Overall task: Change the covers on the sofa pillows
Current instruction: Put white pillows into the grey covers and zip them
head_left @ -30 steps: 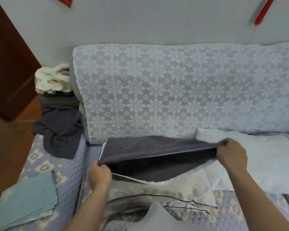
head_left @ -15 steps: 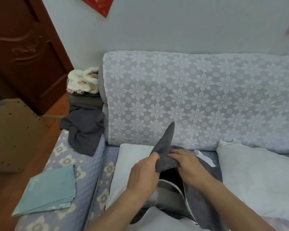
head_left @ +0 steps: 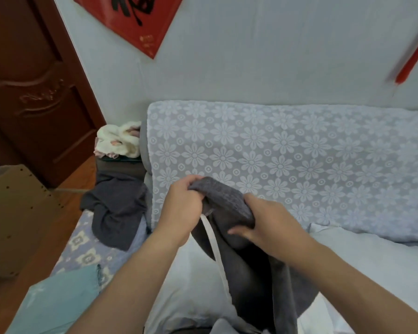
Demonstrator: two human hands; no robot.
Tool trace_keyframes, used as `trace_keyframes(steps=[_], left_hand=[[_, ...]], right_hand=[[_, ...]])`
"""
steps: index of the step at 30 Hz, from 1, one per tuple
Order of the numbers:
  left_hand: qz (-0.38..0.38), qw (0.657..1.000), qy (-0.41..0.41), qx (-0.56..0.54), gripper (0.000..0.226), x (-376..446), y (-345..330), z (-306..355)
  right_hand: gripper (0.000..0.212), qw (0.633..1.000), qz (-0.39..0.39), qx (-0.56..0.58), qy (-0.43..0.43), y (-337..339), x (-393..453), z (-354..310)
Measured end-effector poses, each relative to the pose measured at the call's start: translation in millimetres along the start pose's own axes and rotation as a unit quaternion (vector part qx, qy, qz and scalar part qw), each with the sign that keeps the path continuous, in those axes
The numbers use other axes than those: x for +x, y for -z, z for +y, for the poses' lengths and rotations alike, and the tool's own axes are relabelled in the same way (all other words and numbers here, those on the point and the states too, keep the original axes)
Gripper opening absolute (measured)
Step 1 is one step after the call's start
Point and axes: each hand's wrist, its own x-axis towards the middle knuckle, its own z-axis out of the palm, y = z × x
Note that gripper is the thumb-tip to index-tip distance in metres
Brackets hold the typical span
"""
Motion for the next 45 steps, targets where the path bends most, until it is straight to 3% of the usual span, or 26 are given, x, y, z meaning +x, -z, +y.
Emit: trace_keyframes(steps=[2, 3, 5, 7, 9, 11, 12, 14, 16, 17, 19, 21, 24, 27, 30, 33, 35, 36, 38, 40, 42, 45], left_hand=[[-0.007, 0.982, -0.062, 0.179, 0.025, 3.5, 1.4, 14.4], [-0.026, 0.960, -0.092, 0.261, 0.021, 3.4, 1.6, 20.9], [-0.107, 0.923, -0.115, 0.350, 0.021, 0.9, 0.1, 33.8], [-0.155, 0.906, -0.107, 0.380, 0.040, 0.1, -2.8, 45.4], [-0.123, 0.870, -0.132, 0.458, 0.036, 3.3, -2.0, 56.1], [-0.038, 0.827, -0.175, 0.532, 0.016, 14.7, 4.7, 65.0], [-0.003, 0.825, -0.181, 0.535, 0.012, 21.3, 9.4, 67.4], [0.029, 0.869, -0.164, 0.467, 0.020, 33.2, 20.0, 75.1], [0.044, 0.951, -0.124, 0.281, 0.022, 41.8, 28.3, 91.1], [0.034, 0.983, -0.093, 0.154, 0.020, 41.9, 30.1, 101.5], [-0.026, 0.999, -0.038, -0.003, 0.019, 43.2, 32.8, 119.9], [-0.106, 0.993, -0.022, 0.053, 0.014, 39.7, 36.2, 135.5], [-0.184, 0.949, -0.021, 0.255, 0.030, 34.9, 43.7, 146.0], [-0.112, 0.897, -0.069, 0.421, 0.027, 36.4, 44.1, 143.0], [-0.019, 0.930, -0.132, 0.342, 0.014, 38.1, 44.1, 136.7], [0.068, 0.970, -0.152, 0.178, 0.016, 35.6, 42.6, 141.3], [0.026, 0.996, -0.087, -0.011, 0.019, 28.9, 35.9, 147.7], [-0.001, 0.996, -0.052, -0.067, 0.019, 26.1, 32.6, 149.7], [-0.042, 0.996, -0.004, -0.080, 0.016, 23.1, 30.9, 151.3], [-0.120, 0.993, 0.019, 0.004, 0.012, 19.7, 33.7, 150.2], [-0.173, 0.970, 0.010, 0.168, 0.017, 16.4, 36.6, 146.7], [-0.079, 0.930, -0.068, 0.351, 0.009, 26.2, 34.3, 132.5]], right_hand=[[0.023, 0.992, 0.011, -0.127, -0.025, 19.1, 14.6, 7.9], [0.030, 0.987, 0.030, -0.148, -0.056, 32.3, 21.5, 12.9], [0.041, 0.984, 0.090, -0.111, -0.103, 62.2, 30.1, 14.2], [0.044, 0.979, 0.166, -0.070, -0.094, 84.1, 39.8, 8.9], [0.044, 0.972, 0.222, -0.013, -0.079, 97.1, 43.3, -5.0], [0.047, 0.966, 0.235, 0.087, -0.067, 105.5, 41.8, -23.8], [0.047, 0.963, 0.232, 0.129, -0.054, 108.7, 41.3, -31.5], [0.036, 0.965, 0.208, 0.160, -0.011, 114.7, 43.7, -46.4], [0.012, 0.981, 0.153, 0.117, 0.029, 119.2, 50.9, -51.5], [0.019, 0.992, 0.106, 0.055, 0.029, 120.6, 56.1, -51.2], [0.030, 0.995, 0.013, -0.101, 0.002, 121.5, 70.7, -46.4], [0.017, 0.985, 0.033, -0.168, -0.025, 127.9, 84.5, -43.4], [0.025, 0.989, 0.123, -0.056, -0.062, 150.4, 97.2, -43.0], [0.024, 0.984, 0.141, 0.098, -0.051, 158.8, 102.8, -54.6], [0.026, 0.957, 0.114, 0.264, -0.029, 147.9, 99.9, -68.2], [0.021, 0.961, 0.011, 0.278, -0.007, 144.1, 91.7, -71.3], [0.023, 0.976, -0.062, 0.208, 0.004, 141.2, 86.8, -71.6], [0.018, 0.985, -0.059, 0.160, 0.002, 140.5, 86.7, -70.4], [0.010, 0.993, 0.004, 0.116, -0.017, 144.2, 90.2, -64.2], [0.007, 0.980, 0.036, 0.186, -0.055, 150.9, 90.8, -55.8], [0.010, 0.958, 0.024, 0.276, -0.078, 152.5, 88.9, -52.4], [0.016, 0.920, 0.001, 0.382, -0.088, 142.9, 87.9, -57.5]])
